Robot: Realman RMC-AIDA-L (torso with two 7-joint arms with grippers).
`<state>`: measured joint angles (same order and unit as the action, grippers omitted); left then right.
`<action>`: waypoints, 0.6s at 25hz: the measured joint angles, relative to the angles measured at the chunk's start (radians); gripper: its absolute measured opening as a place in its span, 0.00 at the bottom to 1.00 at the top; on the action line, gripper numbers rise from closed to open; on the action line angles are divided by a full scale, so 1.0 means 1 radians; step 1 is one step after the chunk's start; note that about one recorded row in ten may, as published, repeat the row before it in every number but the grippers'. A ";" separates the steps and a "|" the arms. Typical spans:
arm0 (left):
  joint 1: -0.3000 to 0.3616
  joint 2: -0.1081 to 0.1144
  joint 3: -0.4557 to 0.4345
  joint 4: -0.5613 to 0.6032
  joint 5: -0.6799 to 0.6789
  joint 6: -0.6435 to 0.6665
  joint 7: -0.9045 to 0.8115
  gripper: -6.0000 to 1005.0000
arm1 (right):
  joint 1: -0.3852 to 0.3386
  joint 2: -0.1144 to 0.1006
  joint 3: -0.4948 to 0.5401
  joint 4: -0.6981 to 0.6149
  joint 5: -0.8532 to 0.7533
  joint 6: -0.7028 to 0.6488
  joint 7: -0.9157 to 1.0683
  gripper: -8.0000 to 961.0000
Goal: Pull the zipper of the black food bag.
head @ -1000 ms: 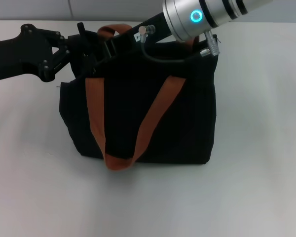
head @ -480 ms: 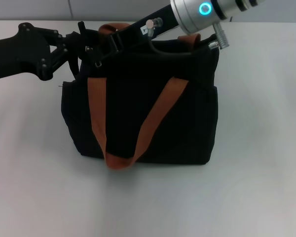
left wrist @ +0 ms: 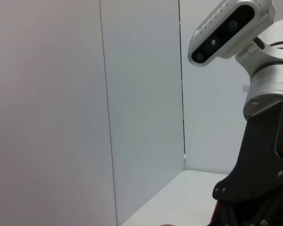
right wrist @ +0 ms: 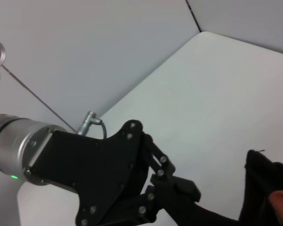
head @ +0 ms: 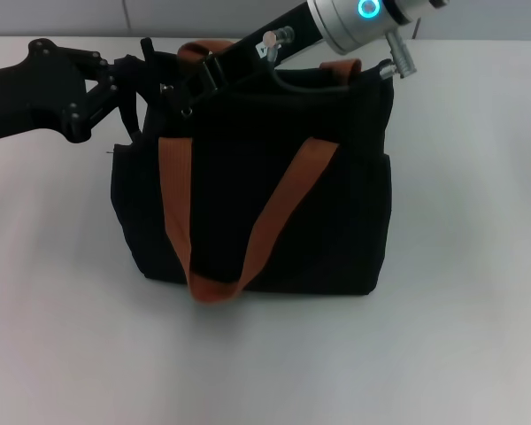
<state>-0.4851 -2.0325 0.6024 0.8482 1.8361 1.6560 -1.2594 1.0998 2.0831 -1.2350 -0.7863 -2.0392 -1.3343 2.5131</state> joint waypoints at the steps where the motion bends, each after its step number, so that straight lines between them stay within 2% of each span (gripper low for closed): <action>1: 0.001 0.000 0.000 0.000 0.000 0.000 0.000 0.03 | 0.000 0.000 0.000 -0.009 -0.010 -0.001 0.008 0.01; 15: 0.010 0.000 -0.024 0.000 -0.003 -0.007 0.007 0.03 | 0.000 -0.001 0.000 -0.064 -0.086 -0.024 0.073 0.01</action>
<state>-0.4749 -2.0325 0.5780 0.8482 1.8329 1.6495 -1.2521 1.0993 2.0821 -1.2348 -0.8505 -2.1249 -1.3580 2.5857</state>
